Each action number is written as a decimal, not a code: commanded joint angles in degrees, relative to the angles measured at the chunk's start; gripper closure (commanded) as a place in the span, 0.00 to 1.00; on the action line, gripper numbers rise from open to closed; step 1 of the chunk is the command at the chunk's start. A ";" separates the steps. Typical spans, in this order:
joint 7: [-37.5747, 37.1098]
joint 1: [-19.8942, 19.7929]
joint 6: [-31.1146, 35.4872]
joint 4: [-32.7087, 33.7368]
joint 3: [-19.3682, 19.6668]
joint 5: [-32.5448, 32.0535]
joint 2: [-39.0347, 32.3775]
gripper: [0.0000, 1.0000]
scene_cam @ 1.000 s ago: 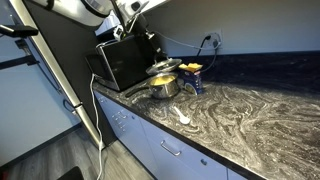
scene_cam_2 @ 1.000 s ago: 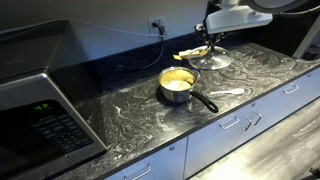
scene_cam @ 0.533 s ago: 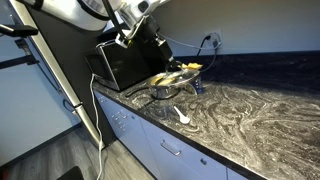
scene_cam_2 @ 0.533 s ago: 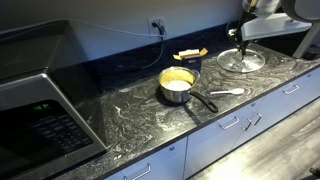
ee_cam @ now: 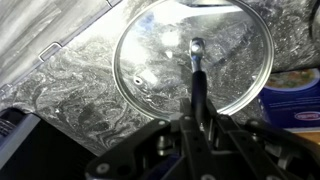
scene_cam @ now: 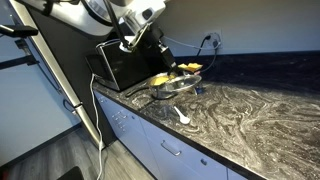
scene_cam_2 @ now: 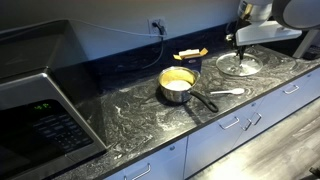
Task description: Take the lid off of the pot then stir the pot with the spoon
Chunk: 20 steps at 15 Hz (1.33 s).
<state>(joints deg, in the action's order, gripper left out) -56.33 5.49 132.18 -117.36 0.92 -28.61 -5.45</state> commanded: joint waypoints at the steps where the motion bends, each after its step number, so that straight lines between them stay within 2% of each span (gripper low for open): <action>1: -5.66 -1.74 -1.55 7.30 2.05 -0.69 -7.13 0.96; 6: -12.58 -2.78 -1.24 16.93 7.61 0.70 -16.69 0.96; 9: -14.26 -3.51 -1.30 22.56 10.07 3.07 -22.25 0.96; 14: -16.01 -4.74 -1.64 29.33 12.99 7.91 -29.42 0.96; 20: -17.27 -5.16 -2.06 33.87 14.79 11.56 -33.84 0.96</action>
<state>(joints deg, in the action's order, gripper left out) -72.40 0.18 132.18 -87.23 15.01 -18.66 -37.64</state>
